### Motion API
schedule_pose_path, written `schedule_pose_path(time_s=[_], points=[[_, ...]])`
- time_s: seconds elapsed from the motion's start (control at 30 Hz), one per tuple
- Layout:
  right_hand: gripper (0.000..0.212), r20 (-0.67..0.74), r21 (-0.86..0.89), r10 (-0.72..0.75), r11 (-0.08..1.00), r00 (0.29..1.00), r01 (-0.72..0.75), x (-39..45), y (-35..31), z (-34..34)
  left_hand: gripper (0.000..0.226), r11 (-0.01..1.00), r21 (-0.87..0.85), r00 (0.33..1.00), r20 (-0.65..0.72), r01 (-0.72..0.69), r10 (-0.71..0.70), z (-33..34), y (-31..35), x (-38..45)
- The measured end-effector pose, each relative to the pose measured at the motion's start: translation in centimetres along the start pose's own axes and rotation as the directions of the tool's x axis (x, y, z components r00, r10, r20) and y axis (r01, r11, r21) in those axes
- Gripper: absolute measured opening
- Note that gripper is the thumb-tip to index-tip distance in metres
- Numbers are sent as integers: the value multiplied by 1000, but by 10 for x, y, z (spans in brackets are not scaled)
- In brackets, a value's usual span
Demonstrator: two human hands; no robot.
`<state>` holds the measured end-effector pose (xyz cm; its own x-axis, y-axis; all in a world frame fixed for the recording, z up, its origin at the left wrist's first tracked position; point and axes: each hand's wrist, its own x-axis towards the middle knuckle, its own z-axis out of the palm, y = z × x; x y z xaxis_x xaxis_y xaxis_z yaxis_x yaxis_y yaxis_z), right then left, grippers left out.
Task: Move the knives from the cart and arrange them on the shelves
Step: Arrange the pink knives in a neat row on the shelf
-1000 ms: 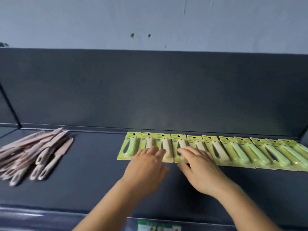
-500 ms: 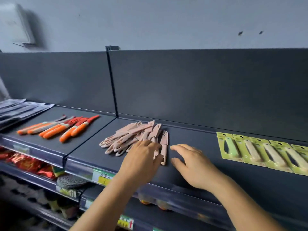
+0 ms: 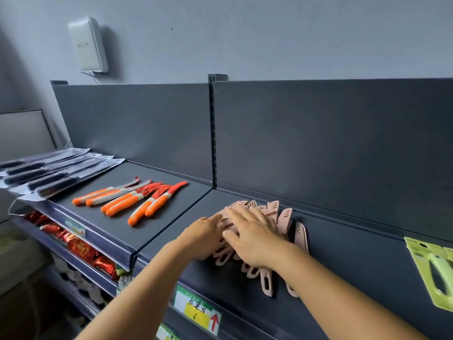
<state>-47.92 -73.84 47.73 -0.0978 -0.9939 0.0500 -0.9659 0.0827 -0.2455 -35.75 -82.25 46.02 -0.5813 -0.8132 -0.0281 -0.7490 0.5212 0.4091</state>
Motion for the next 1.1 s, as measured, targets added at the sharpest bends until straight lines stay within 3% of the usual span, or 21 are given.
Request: schedule_pose_path(time_s=[0.1, 0.23, 0.37, 0.47, 0.6, 0.77, 0.83, 0.97, 1.1], points=[[47, 74, -17, 51, 999, 996, -49, 15, 6, 10, 71, 998, 60, 1000, 9, -20, 19, 14, -7, 15], [33, 30, 45, 121, 992, 992, -122, 15, 28, 7, 51, 999, 3, 998, 38, -49, 49, 22, 10, 20], [30, 12, 55, 276, 959, 961, -277, 8, 46, -4, 57, 988, -27, 974, 168, -152, 155, 27, 27, 26], [29, 26, -4, 365, 931, 931, -365, -4, 54, -9, 39, 976, -19, 949, 231, -215, 213, 21, 30, 29], [8, 44, -59, 479, 877, 876, -477, -10, 48, -9, 30, 953, -54, 934, 190, -299, 304, 11, 16, 36], [21, -181, 80, 538, 842, 823, -533, 1, 0, -6, 24, 938, -156, 936, 122, -310, 330, 1, -18, 49], [31, -180, 65, 515, 856, 838, -512, 12, -25, 5, 28, 937, -159, 935, 127, -312, 332, -5, -34, 52], [40, -103, -149, 557, 810, 824, -567, 34, -53, 35, 29, 922, -20, 912, 140, -386, 385, -17, -58, 56], [37, -111, -142, 560, 809, 821, -571, 48, -65, 50, 33, 889, 80, 876, 227, -452, 425, -28, -74, 64]])
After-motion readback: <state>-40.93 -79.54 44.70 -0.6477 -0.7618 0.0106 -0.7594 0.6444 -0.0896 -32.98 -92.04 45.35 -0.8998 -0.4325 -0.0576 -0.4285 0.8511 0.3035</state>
